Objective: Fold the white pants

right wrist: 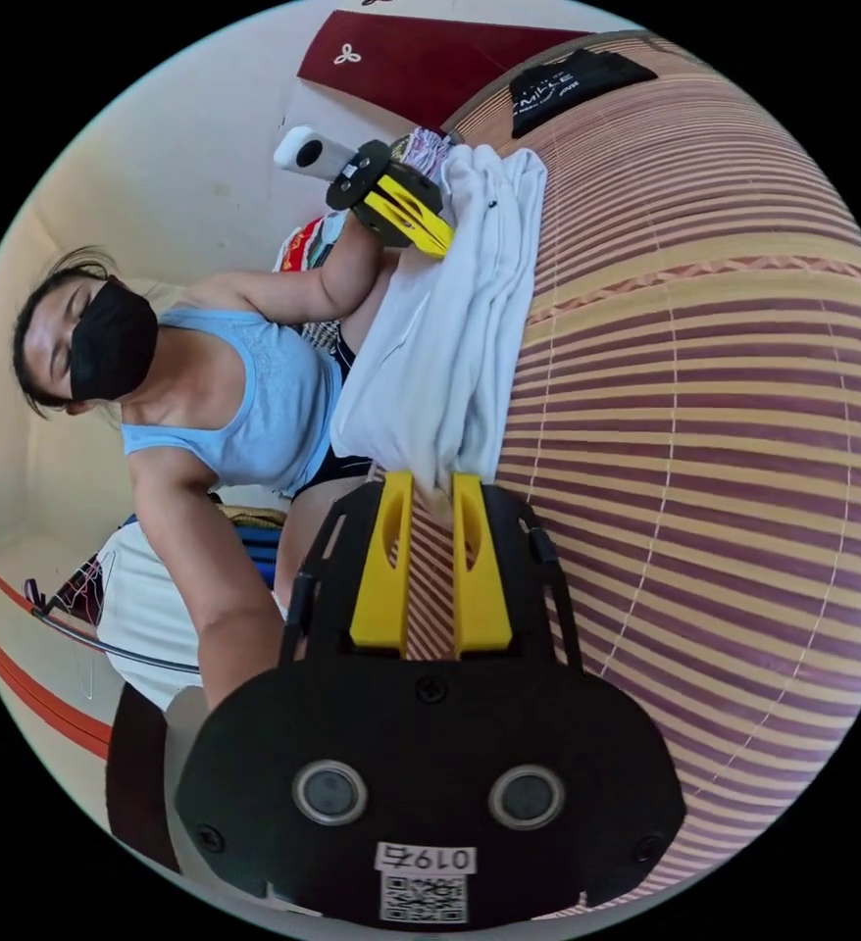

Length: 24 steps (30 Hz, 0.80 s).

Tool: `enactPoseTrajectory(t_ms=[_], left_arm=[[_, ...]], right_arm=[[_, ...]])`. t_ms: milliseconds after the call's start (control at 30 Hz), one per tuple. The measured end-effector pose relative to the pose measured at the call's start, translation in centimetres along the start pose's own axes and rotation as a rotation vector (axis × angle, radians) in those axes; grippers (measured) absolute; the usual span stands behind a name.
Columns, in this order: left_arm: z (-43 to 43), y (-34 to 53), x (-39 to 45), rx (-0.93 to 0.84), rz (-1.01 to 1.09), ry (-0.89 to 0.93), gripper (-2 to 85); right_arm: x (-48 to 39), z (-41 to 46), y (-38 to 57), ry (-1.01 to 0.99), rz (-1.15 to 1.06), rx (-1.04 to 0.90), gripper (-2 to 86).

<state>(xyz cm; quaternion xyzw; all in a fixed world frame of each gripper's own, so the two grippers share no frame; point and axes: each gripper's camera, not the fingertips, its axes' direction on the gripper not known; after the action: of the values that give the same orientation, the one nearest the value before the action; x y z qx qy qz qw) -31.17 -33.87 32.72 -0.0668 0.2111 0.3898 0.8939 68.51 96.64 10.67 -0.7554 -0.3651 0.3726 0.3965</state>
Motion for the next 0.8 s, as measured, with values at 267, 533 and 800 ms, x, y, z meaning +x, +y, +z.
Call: enactPoseTrajectory(t_ms=[267, 533, 800], left_arm=[[1.0, -0.8, 1.6, -0.047, 0.017, -0.030, 0.5], [1.8, -1.4, 3.6, -0.048, 0.052, -0.054, 0.5], [1.6, -1.6, 5.9, -0.045, 0.066, -0.104, 0.6]], right_arm=[[-6.2, 2.6, -3.5, 0.206, 0.087, -0.238, 1.3], [-7.2, 5.6, -3.7, 0.287, 0.222, -0.256, 2.4], [-15.0, 6.1, -0.1, 0.426, 0.316, 0.032, 9.9]])
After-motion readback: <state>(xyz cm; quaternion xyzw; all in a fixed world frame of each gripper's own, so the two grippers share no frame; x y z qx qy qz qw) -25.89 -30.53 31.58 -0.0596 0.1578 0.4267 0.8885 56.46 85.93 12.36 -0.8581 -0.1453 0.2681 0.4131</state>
